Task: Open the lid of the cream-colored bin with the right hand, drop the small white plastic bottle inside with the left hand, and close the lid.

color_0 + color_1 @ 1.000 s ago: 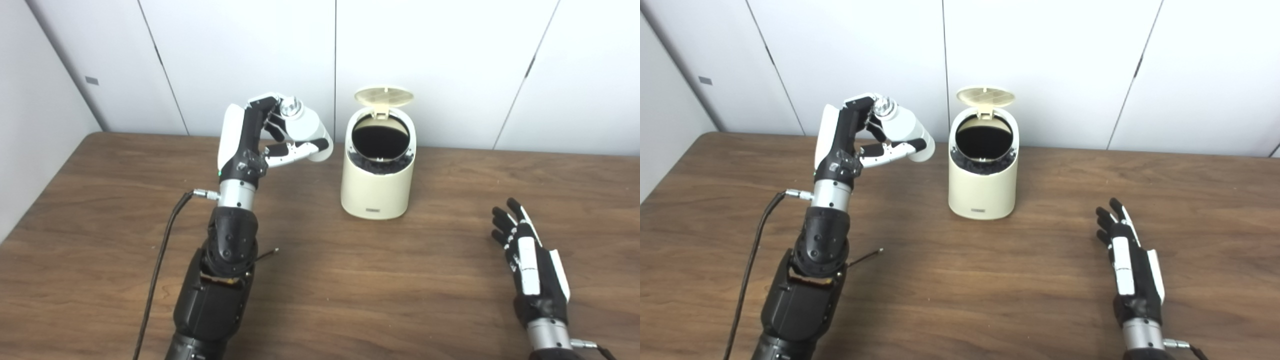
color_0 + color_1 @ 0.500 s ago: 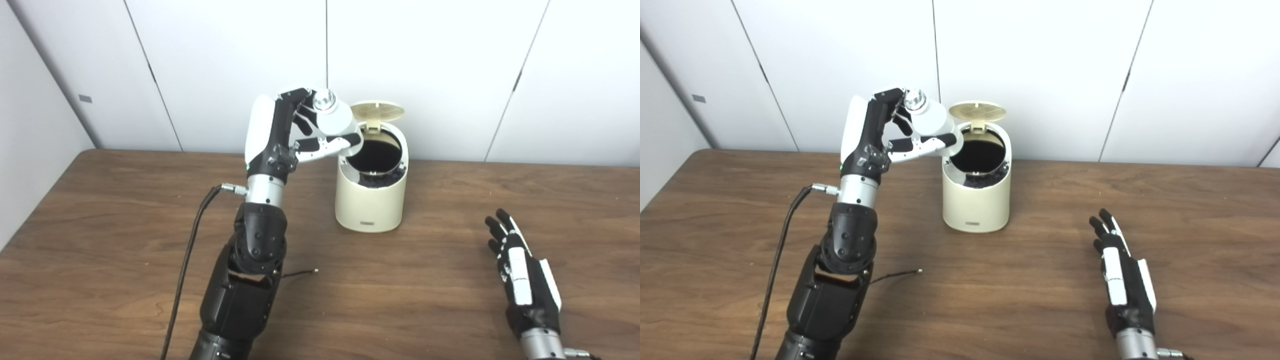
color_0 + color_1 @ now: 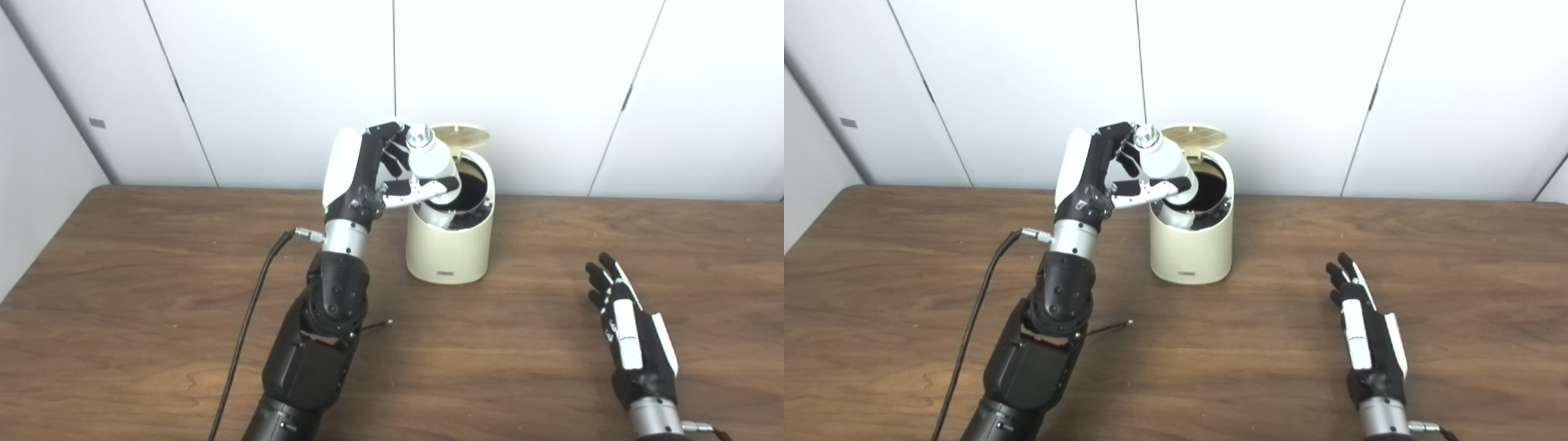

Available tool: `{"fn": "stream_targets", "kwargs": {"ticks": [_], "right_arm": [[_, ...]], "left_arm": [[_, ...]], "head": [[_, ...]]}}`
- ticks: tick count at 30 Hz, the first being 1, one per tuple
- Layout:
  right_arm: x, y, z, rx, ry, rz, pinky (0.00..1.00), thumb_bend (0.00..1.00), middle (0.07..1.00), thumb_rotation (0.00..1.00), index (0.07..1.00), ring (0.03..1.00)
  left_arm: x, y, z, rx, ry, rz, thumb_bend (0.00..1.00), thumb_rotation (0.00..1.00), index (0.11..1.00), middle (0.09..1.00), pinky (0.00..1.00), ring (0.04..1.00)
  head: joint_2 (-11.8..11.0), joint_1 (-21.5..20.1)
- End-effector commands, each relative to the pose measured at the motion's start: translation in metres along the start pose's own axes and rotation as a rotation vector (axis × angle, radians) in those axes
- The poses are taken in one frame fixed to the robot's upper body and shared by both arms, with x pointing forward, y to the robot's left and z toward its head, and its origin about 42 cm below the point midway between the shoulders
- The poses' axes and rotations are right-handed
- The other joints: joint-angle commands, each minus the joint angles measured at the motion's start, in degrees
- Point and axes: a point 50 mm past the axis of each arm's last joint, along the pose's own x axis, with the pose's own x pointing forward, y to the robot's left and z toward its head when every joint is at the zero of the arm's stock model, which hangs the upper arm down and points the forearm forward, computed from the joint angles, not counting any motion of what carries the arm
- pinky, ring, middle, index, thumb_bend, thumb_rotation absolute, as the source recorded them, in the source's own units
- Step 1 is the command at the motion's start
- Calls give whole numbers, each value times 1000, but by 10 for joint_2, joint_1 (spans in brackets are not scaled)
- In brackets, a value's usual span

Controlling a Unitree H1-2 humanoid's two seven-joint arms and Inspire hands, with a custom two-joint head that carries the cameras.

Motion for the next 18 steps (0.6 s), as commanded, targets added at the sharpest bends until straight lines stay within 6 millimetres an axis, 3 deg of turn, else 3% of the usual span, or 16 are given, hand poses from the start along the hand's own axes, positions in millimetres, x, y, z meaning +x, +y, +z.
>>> {"fn": "stream_targets", "kwargs": {"ticks": [1, 13, 18], "right_arm": [[-3, 7, 0, 20, -17, 3, 957, 584, 911, 981, 948, 953], [-3, 9, 0, 62, -16, 12, 991, 610, 916, 949, 976, 969], [-3, 9, 0, 32, -17, 19, 954, 618, 908, 964, 980, 950]], "left_arm": [[18, 0, 24, -15, -105, 33, 477, 0, 467, 503, 376, 428], [24, -9, 20, -6, -101, 22, 477, 0, 461, 506, 371, 442], [26, -11, 20, -5, -96, 23, 477, 0, 465, 508, 362, 443]], "head": [[0, 0], [4, 0], [5, -1]]}}
